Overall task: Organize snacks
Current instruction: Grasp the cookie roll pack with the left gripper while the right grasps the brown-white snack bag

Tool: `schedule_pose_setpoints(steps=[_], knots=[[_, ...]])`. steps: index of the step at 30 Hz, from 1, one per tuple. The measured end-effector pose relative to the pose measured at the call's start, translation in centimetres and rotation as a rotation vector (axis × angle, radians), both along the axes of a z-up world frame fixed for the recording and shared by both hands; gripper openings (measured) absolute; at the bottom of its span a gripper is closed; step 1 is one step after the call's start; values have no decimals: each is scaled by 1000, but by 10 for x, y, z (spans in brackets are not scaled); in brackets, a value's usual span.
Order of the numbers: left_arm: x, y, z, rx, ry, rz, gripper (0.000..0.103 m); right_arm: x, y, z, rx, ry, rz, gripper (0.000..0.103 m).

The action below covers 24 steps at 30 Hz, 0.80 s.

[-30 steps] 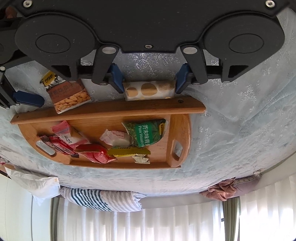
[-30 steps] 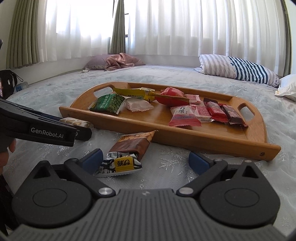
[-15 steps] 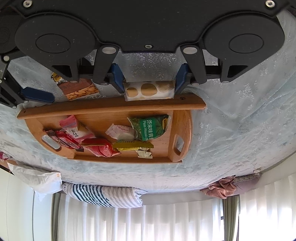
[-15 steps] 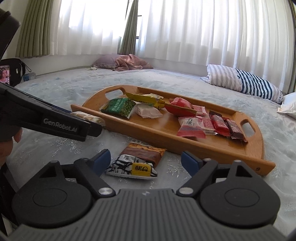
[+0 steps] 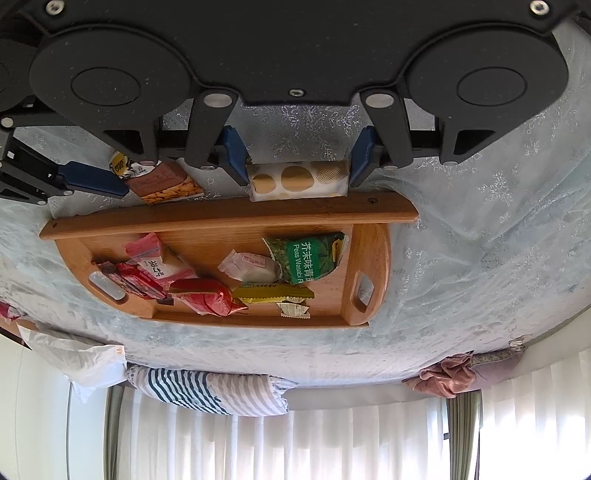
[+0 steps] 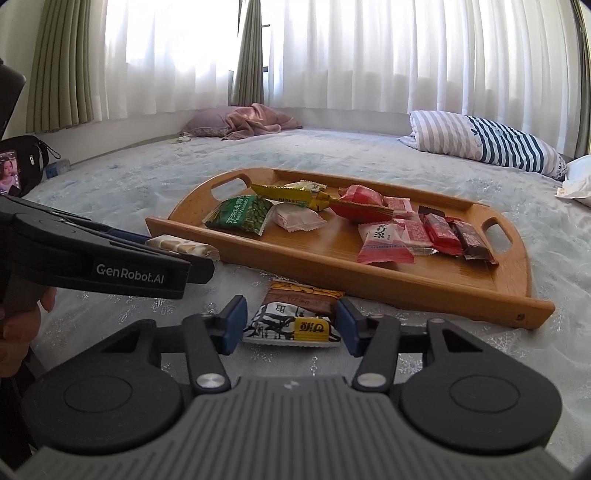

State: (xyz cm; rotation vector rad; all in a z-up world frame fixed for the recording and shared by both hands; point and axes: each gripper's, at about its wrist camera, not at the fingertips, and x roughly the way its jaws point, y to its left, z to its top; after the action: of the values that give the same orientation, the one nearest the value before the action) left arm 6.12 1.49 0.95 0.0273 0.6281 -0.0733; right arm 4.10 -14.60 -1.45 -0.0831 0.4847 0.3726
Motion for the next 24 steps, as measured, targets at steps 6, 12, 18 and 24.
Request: schedule_pose_setpoints(steps=[6, 12, 18, 24], knots=[[-1, -2, 0, -5, 4, -5, 55, -1, -8, 4, 24, 16, -19, 53], [0, -3, -1, -9, 9, -7, 55, 5, -13, 4, 73, 44, -38, 68], [1, -4, -1, -4, 5, 5, 55, 18, -8, 4, 90, 54, -76, 69], [4, 0, -2, -2, 9, 18, 55, 20, 1, -3, 41, 48, -86, 69]])
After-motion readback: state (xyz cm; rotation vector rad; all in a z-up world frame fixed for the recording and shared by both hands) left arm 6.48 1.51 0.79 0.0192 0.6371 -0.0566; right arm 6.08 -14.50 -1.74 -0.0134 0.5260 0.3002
